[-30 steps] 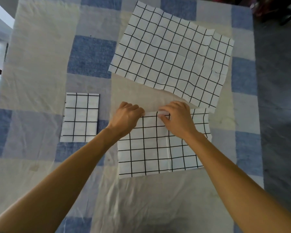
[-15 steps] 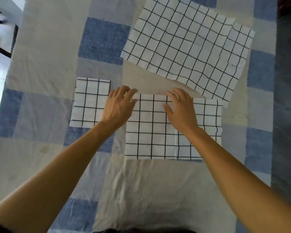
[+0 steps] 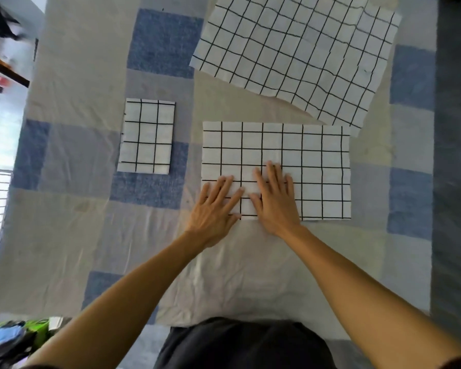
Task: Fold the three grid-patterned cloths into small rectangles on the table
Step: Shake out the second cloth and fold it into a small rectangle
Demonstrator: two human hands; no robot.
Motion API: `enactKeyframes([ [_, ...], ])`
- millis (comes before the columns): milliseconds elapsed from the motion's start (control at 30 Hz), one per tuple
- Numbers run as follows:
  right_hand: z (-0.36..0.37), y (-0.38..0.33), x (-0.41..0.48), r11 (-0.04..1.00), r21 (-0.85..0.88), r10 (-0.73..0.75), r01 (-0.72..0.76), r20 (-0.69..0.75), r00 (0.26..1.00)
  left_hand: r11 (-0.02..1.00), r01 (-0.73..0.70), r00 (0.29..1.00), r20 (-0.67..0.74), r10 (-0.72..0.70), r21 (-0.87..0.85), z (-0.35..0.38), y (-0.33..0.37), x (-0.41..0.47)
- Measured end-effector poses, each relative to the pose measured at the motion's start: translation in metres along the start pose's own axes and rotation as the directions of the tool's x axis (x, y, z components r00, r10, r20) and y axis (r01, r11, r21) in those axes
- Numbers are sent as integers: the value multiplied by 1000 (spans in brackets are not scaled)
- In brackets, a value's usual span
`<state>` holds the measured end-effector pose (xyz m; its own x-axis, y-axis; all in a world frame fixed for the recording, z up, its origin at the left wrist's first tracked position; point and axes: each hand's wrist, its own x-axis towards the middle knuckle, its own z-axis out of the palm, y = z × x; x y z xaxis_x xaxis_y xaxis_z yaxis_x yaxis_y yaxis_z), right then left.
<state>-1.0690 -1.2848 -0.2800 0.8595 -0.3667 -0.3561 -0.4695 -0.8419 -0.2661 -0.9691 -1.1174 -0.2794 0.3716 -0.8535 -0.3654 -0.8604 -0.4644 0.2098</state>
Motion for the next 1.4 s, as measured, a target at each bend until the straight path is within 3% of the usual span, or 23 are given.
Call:
enactKeyframes([
  [100,-3,1,1,1000,20,6,-6,-22,1000,999,27,999,-20,-27,-18,-12,5,5],
  [333,-35,-2,55,996,70,56,-46,-150,987,958,239,944,-195,-268,-161,-54,10,80],
  [567,-39,5,103,1000,-11,-6,5,-115,993,953,270,950,-127,-287,-135,-48,-4,136],
  [733,-32,8,107,999,-54,-9,2,-123,992,959,259,944,-181,-276,-113,-39,-14,132],
  [1000,-45,97,79,980,-59,180,-192,-167,969,934,318,927,-150,-342,-162,-42,-24,126],
  [1167,-45,93,77,972,-1,232,-237,-190,954,916,360,909,-155,-387,-179,-53,-5,140],
  [1233,-47,82,78,979,37,202,-199,-239,950,955,241,945,-184,-271,-172,-54,12,150],
  [1300,-49,59,86,998,41,65,-56,-252,966,981,142,973,-164,-163,-131,-50,25,158],
  [1400,-44,31,99,994,83,-49,66,-194,980,985,171,979,-107,-172,-20,-38,27,157],
])
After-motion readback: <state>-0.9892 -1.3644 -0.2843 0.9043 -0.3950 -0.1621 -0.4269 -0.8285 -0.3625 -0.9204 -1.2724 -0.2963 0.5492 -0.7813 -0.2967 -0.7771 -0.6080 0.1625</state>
